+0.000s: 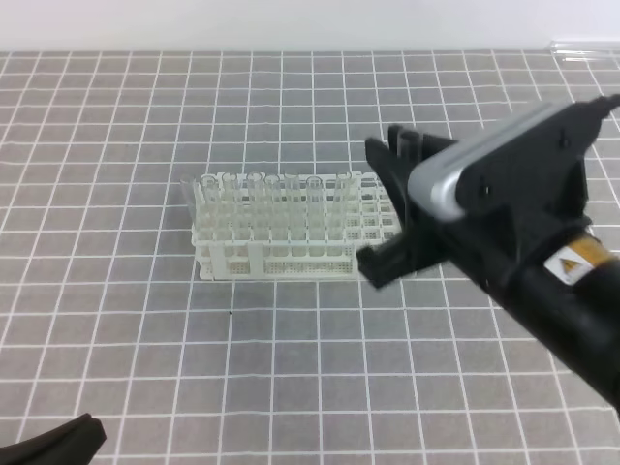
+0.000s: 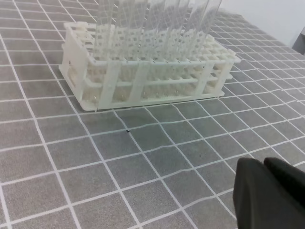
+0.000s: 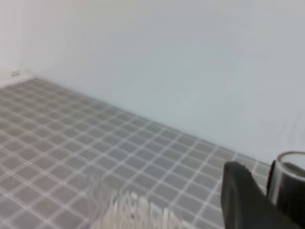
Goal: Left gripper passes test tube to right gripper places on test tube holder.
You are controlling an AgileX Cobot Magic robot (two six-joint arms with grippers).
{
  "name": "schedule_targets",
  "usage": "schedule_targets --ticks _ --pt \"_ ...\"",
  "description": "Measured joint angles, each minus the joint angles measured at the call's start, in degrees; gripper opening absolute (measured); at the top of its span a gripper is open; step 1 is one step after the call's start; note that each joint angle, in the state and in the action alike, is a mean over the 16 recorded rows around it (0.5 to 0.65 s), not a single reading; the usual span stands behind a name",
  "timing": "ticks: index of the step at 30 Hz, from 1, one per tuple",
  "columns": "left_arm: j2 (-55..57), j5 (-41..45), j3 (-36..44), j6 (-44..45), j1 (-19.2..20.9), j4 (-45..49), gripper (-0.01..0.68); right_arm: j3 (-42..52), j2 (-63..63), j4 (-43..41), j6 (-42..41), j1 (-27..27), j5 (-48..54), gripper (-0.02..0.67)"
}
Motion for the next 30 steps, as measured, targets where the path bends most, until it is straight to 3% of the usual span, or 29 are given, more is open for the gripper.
schedule_targets --ticks 7,12,17,30 --pt "-0.05 0.02 -0.10 0.00 0.01 -0.03 0.000 -0.02 6.62 -25.72 26.59 -10.39 -6.22 0.089" --pt "-0.03 0.03 -0.10 0.00 0.01 -0.03 0.000 -0.52 12.61 -38.32 39.97 -16.14 -12.42 0.089" --pt "0.00 0.04 -0.10 0.00 0.00 -0.03 0.000 -1.81 18.02 -43.23 44.03 -18.84 -17.52 0.089" --pt "-0.05 0.10 -0.21 -0.01 0.01 -0.07 0.000 -6.40 26.18 -44.79 43.97 -19.21 -19.17 0.089"
